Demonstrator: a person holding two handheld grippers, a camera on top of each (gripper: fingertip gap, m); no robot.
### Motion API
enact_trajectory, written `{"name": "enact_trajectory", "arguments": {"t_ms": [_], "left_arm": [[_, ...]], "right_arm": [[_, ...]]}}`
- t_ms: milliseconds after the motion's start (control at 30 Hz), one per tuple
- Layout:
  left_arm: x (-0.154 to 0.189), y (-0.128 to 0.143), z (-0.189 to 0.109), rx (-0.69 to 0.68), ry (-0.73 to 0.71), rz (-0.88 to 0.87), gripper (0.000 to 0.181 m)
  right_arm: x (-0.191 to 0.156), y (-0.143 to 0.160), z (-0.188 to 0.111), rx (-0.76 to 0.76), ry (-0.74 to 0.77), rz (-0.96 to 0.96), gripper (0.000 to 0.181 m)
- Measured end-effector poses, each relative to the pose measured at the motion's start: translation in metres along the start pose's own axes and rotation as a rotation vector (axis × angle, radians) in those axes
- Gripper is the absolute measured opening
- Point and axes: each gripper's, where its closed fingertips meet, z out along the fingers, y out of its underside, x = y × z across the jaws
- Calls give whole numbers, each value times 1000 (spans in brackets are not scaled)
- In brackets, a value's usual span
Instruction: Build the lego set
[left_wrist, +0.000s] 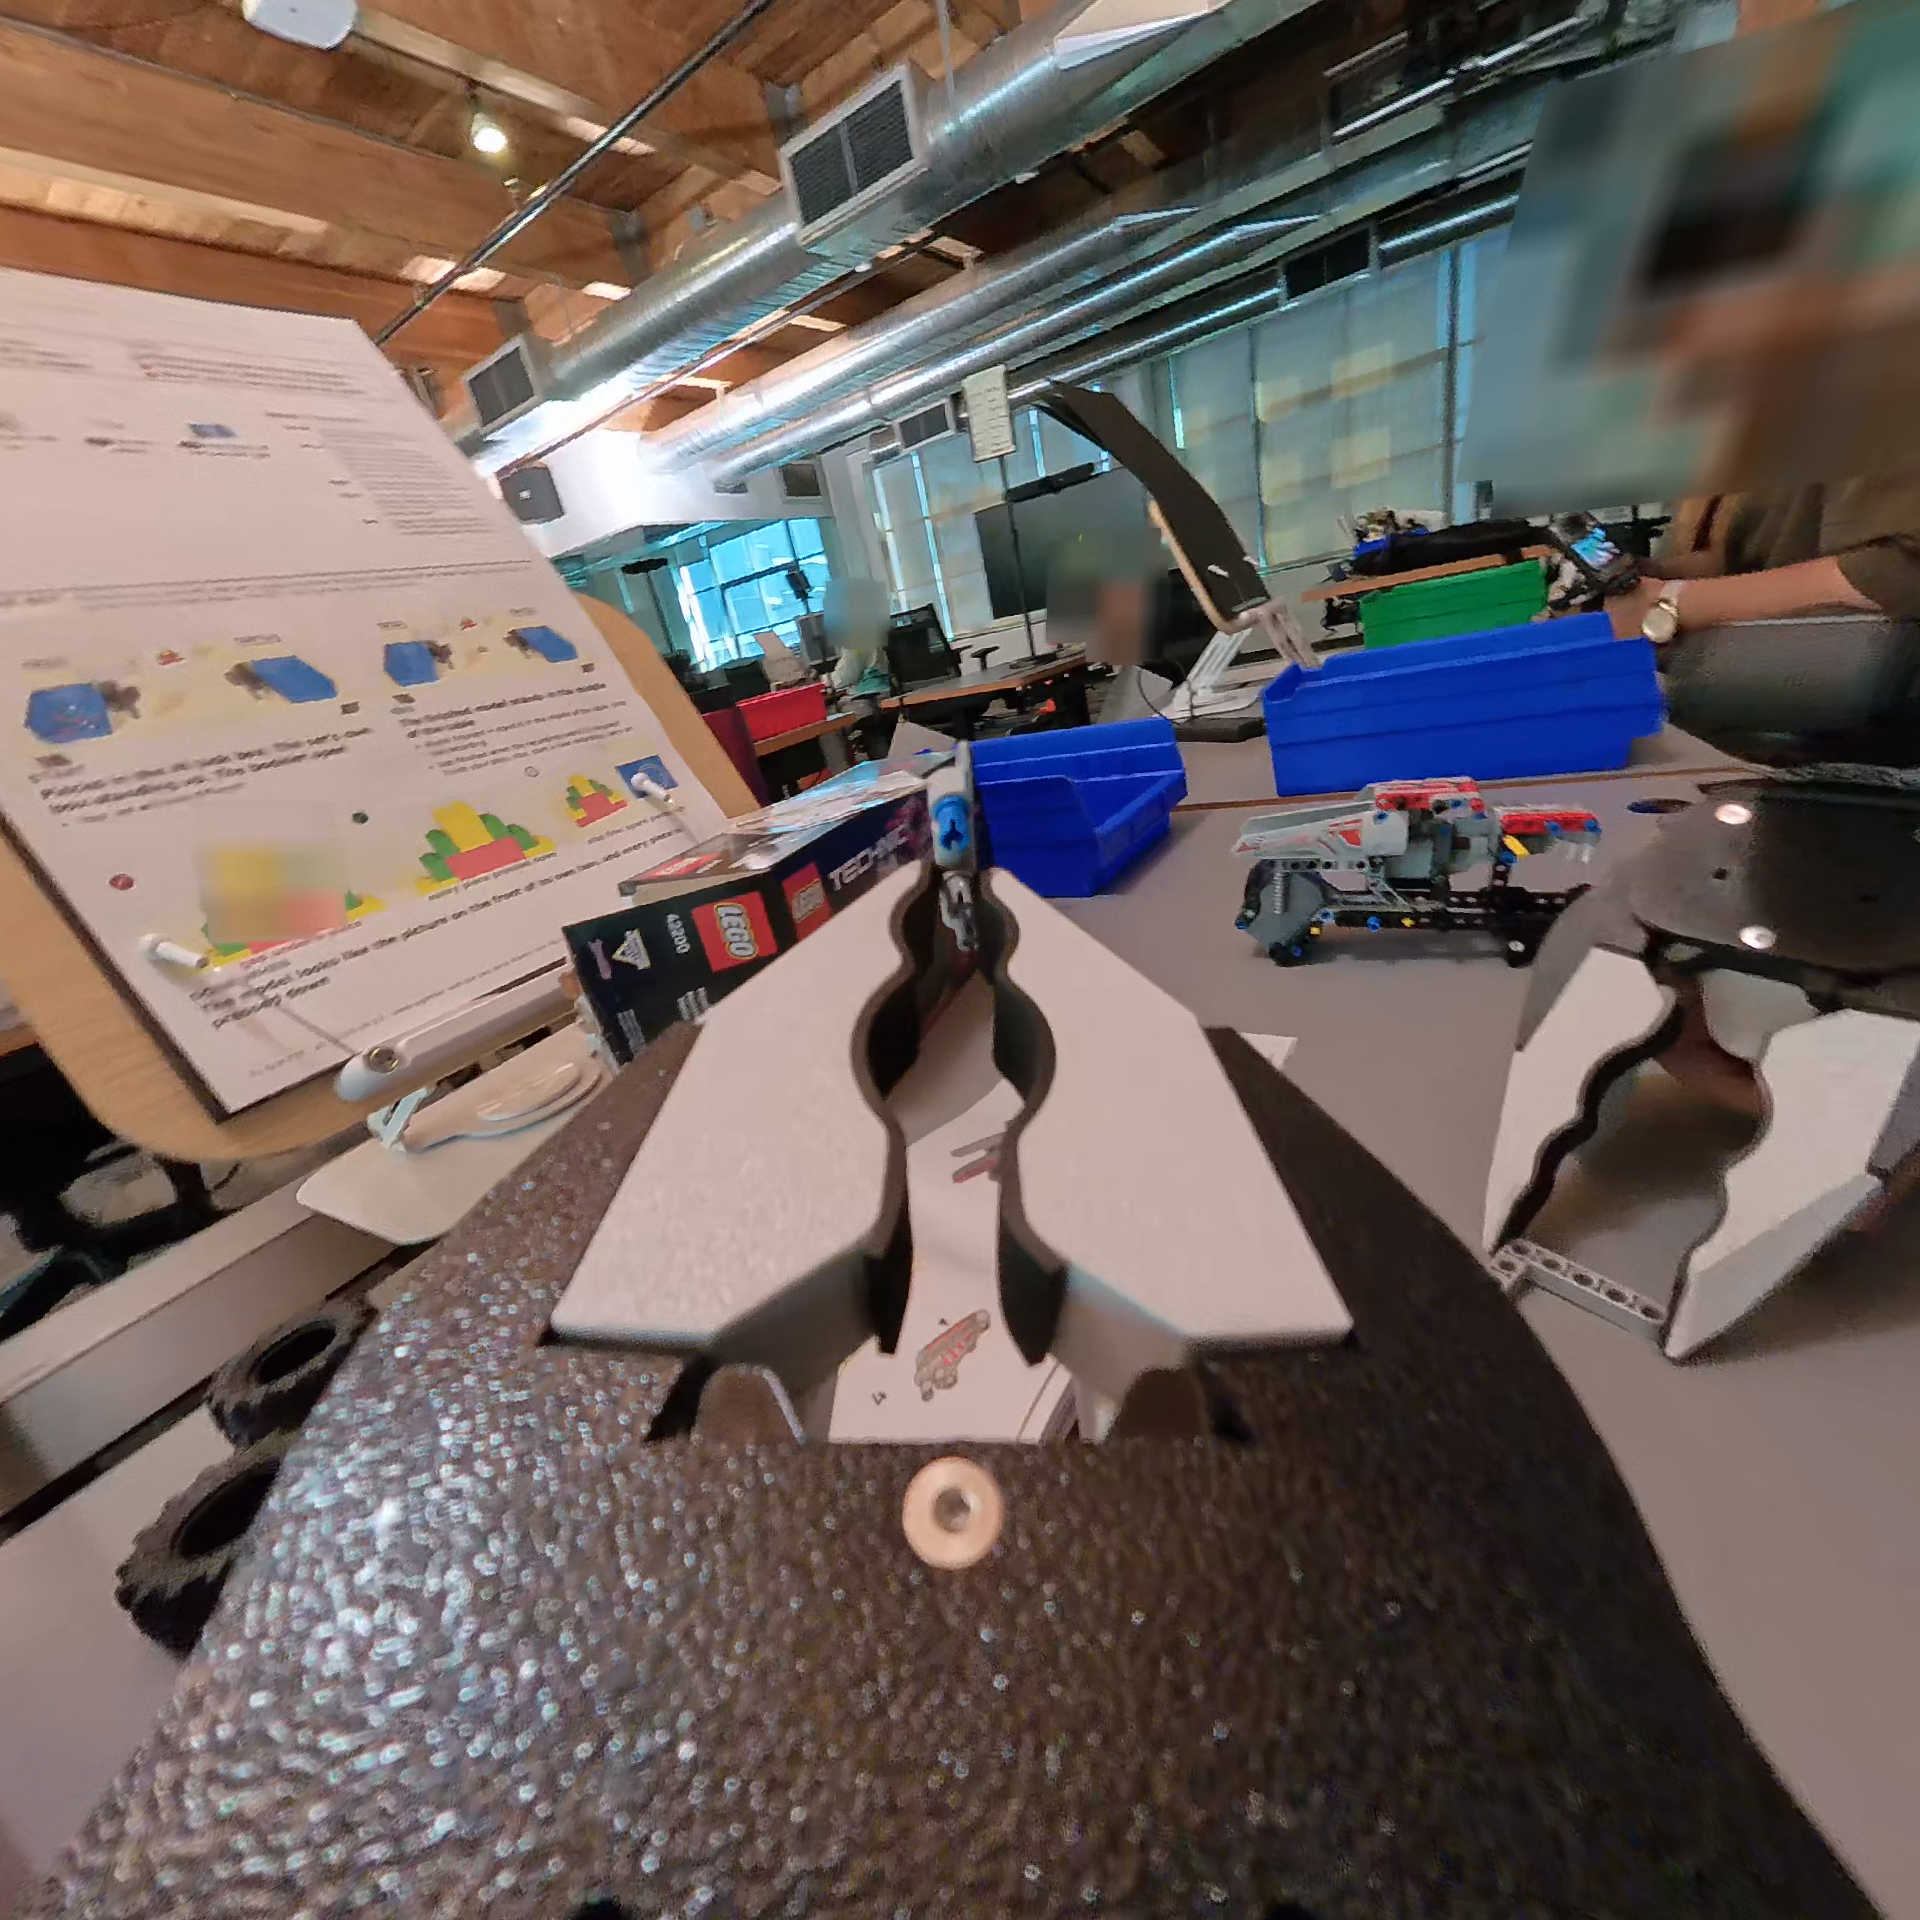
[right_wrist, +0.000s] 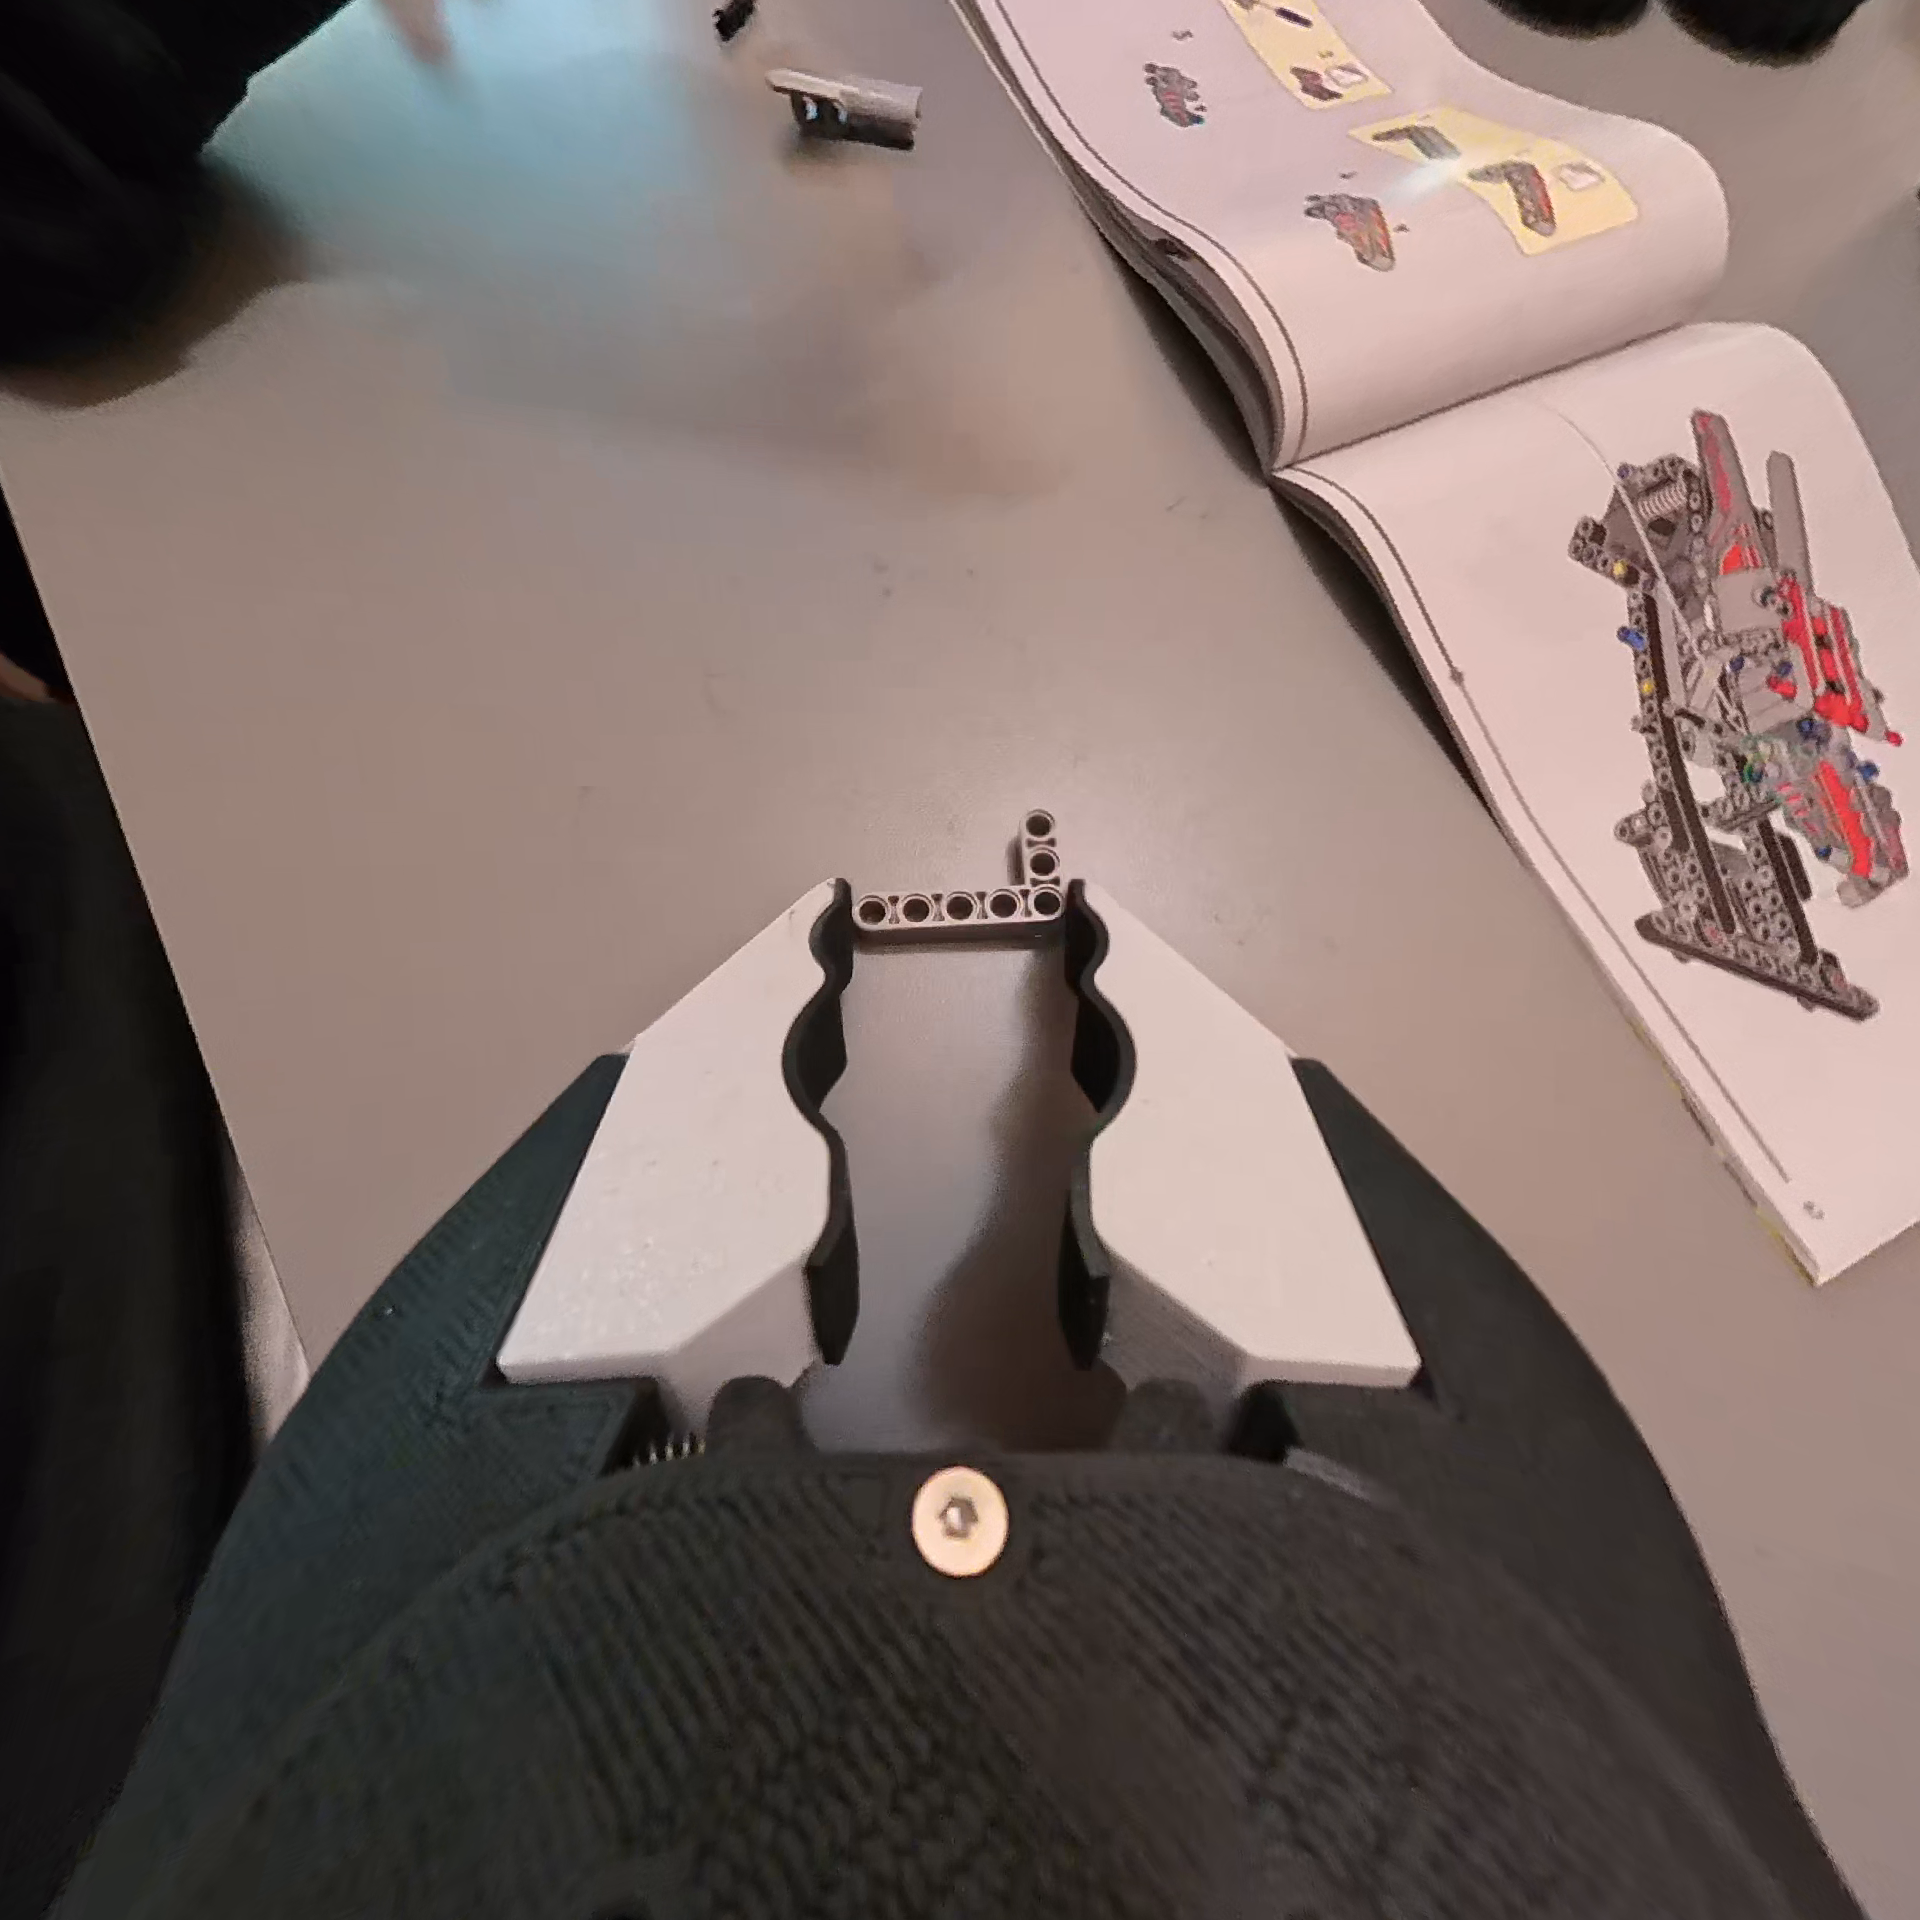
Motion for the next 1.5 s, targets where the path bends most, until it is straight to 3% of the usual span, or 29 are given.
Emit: {"name": "enact_trajectory", "arguments": {"t_ms": [100, 167, 233, 367, 433, 467, 500, 533, 633, 767, 933, 1100, 1267, 1433, 1500], "left_arm": [[23, -9, 3, 40, 100, 91, 4], [41, -15, 4, 73, 145, 206, 4], [56, -20, 7, 100, 137, 379, 4], [79, -26, 17, 116, 52, 713, 4], [96, -30, 22, 121, 15, 898, 5], [105, -31, 25, 120, -8, 996, 4], [115, -33, 27, 129, -15, 1086, 4], [126, -34, 29, 142, -18, 1150, 4], [152, -34, 34, 176, -2, 1243, 4], [166, -25, 37, 171, 48, 1276, 4], [169, -23, 37, 178, 67, 1267, 4], [169, -19, 38, 159, 73, 1283, 4], [164, -11, 40, 115, 89, 1265, 5], [151, 7, 41, -28, 194, 1055, 16], [145, 23, 40, -134, 276, 887, 24]], "right_arm": [[0, 1, -1, 1, -34, -28, 41], [0, 1, -5, -4, -46, -11, 59], [-4, -10, -18, 55, -92, 59, 65], [3, -71, -78, 469, -180, 331, 58], [7, -96, -114, 698, -321, 529, 56], [7, -102, -127, 775, -391, 605, 42], [13, -104, -132, 825, -410, 678, 33], [15, -105, -135, 860, -423, 726, 42], [13, -108, -138, 905, -490, 786, 38], [6, -110, -143, 915, -516, 747, 18], [3, -106, -139, 878, -484, 707, 7], [6, -103, -132, 841, -452, 727, 14], [8, -103, -127, 830, -395, 695, 6], [15, -101, -124, 851, -230, 601, 3], [18, -97, -121, 837, -143, 556, 3]]}}
